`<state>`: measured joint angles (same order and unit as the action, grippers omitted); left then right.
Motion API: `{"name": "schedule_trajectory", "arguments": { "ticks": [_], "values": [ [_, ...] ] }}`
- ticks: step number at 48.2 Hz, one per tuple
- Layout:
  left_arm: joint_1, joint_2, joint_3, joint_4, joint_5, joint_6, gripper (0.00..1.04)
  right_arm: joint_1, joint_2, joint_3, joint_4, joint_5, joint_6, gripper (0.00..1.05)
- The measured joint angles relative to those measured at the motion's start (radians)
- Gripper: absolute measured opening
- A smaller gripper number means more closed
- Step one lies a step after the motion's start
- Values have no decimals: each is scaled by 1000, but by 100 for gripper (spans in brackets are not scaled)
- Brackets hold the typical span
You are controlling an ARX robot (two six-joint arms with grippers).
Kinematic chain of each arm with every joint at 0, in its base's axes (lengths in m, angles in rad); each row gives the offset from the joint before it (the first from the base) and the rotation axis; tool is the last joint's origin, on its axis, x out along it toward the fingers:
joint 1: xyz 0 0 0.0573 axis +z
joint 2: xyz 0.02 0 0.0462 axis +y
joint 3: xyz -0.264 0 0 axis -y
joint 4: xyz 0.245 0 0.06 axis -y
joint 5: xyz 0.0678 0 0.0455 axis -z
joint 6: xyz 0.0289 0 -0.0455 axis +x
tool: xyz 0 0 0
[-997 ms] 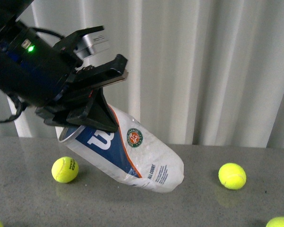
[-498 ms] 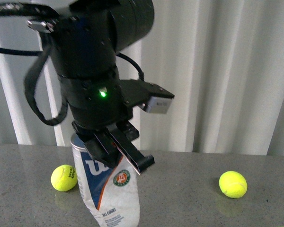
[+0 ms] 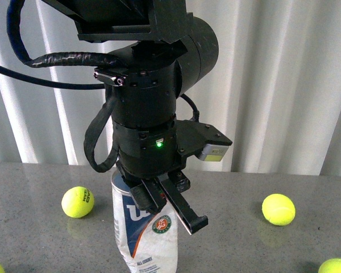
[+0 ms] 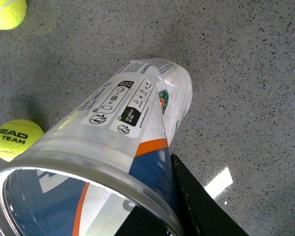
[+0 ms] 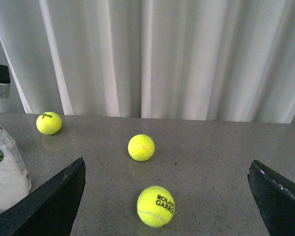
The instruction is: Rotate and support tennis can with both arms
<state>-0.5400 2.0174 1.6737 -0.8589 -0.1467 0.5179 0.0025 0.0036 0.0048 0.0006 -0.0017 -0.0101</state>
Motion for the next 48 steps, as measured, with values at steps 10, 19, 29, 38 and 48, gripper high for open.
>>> {"name": "schedule_trajectory", "arguments": {
  "ticks": [10,19,29,38,48],
  "values": [
    [-5,0,1,6,37,-27,33,0,0,0,0,0,0,98],
    [-4,-6,28,8,58,-73,70,0,0,0,0,0,0,98],
    [0,-58,29,-5,76,-107,100,0,0,0,0,0,0,98],
    [17,-167,-23,34,166,-188,98,0,0,0,0,0,0,98],
    [34,-304,-142,293,224,-454,98,0,0,0,0,0,0,98]
  ]
}}
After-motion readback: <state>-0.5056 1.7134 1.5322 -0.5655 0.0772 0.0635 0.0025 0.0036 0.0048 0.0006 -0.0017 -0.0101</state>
